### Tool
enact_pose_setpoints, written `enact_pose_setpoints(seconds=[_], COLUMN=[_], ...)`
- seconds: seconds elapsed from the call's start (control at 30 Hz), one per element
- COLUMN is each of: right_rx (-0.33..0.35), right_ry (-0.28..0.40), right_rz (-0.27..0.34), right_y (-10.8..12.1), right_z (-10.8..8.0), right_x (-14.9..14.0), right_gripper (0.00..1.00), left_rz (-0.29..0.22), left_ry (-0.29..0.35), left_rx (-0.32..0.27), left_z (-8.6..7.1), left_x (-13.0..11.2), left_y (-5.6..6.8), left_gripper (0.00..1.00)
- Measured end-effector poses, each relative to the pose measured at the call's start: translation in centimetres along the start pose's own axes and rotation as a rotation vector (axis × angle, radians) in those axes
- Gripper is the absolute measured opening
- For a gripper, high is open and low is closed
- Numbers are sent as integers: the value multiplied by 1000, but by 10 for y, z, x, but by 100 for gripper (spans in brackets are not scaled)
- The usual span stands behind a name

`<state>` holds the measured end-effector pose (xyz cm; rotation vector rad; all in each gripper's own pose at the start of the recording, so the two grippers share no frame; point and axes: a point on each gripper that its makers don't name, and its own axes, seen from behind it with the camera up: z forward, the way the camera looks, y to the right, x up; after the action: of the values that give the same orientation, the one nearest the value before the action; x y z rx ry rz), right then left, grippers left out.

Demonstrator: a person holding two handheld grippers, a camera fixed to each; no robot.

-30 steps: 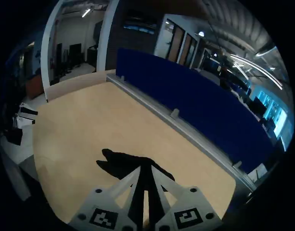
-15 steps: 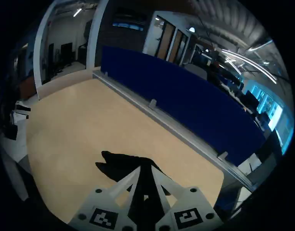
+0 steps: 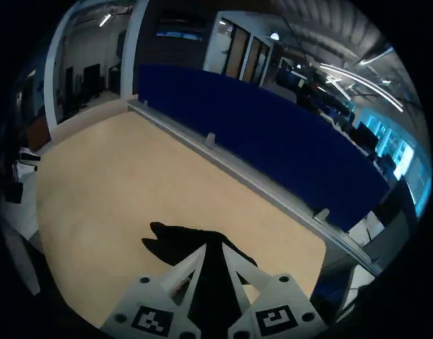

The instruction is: Fold towel

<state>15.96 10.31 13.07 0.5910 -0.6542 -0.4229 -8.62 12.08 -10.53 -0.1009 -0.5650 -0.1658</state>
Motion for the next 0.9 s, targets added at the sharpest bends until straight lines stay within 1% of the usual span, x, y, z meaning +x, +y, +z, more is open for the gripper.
enact_pose_setpoints(seconds=[0.17,0.53,0.77,0.9], right_rx=[2,-21,-36,-42], right_ry=[-12,-53,-92,-119], right_rz=[23,86,127,148], right_y=[5,22,24,22], right_z=[-5,-24,-35,-41], right_x=[-20,-76,-115,-138], right_gripper=[4,4,4,4], left_rz=[18,47,60,64], left_ry=[-4,-12,-16,-18], left_rx=[-4,-26,-37,-41], left_z=[2,7,9,9], left_x=[1,2,3,2], left_y=[9,25,33,35], left_gripper=[89,89,89,89])
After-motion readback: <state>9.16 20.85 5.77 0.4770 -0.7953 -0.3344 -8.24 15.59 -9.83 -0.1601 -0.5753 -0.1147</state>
